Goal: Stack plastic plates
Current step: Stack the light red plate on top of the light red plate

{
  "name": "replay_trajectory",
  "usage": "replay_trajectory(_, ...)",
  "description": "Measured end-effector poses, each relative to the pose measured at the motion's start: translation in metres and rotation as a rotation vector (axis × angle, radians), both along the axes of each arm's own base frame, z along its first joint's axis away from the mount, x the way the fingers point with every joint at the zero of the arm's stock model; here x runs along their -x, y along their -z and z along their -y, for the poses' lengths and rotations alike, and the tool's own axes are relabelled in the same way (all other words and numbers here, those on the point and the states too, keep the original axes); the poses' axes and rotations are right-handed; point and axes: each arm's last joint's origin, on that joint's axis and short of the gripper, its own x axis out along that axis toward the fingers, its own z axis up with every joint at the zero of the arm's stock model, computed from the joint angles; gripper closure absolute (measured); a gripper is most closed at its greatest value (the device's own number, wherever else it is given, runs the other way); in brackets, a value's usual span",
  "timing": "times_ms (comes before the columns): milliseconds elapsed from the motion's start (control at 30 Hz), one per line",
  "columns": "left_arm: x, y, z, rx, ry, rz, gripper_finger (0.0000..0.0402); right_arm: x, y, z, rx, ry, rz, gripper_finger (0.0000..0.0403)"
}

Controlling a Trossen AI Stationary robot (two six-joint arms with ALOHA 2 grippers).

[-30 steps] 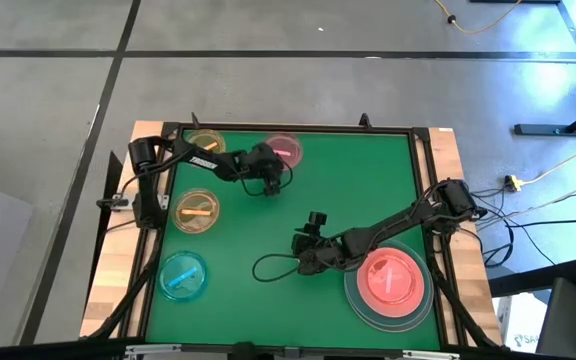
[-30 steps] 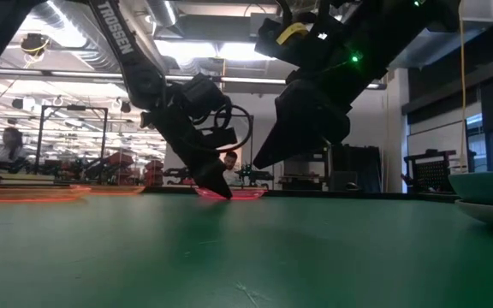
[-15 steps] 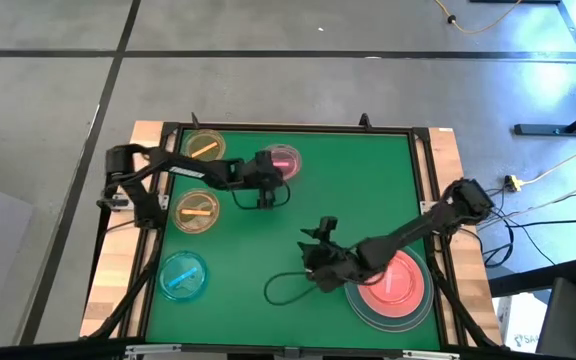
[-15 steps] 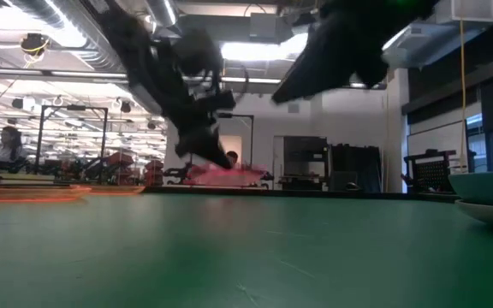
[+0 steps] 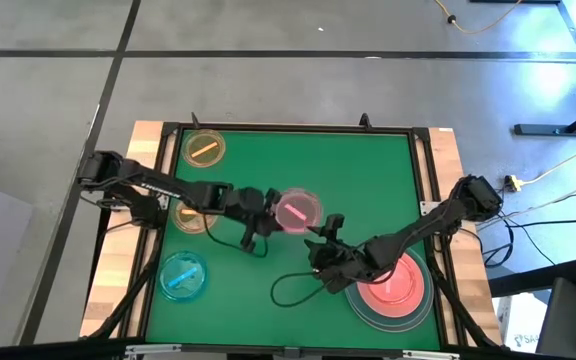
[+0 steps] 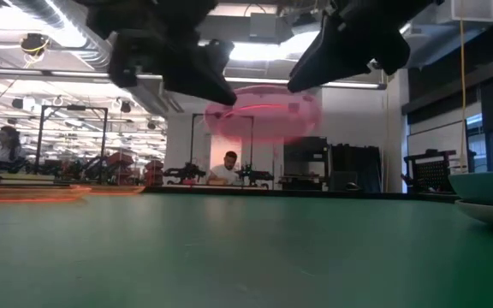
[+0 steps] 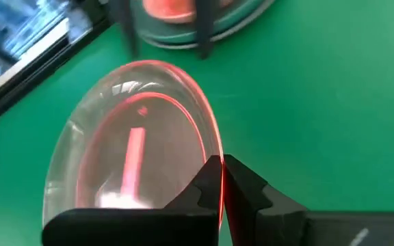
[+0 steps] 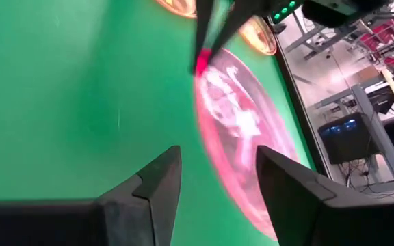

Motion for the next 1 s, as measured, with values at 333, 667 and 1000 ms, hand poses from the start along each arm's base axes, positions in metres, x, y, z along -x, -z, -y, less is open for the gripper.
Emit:
replay_trajectory(333, 0.002, -0.001, 0.024, -0.111, 0.111, 0.03, 0.0398, 0.001, -0.002, -0.005, -0.05, -0.046, -0.004, 0.0224)
replay_trajectory(667, 0.001, -0.003, 0.026, -0.153, 0.126, 0.059, 0.0397, -0.001, -0.001, -0.002, -0.091, -0.072, -0.033, 0.0315)
replay_trajectory(1000, 0.0, -0.004, 0.026, -0.116, 0.097, 0.062, 0.0397, -0.001, 0.0, -0.001, -0.103, -0.086, -0.046, 0.0398)
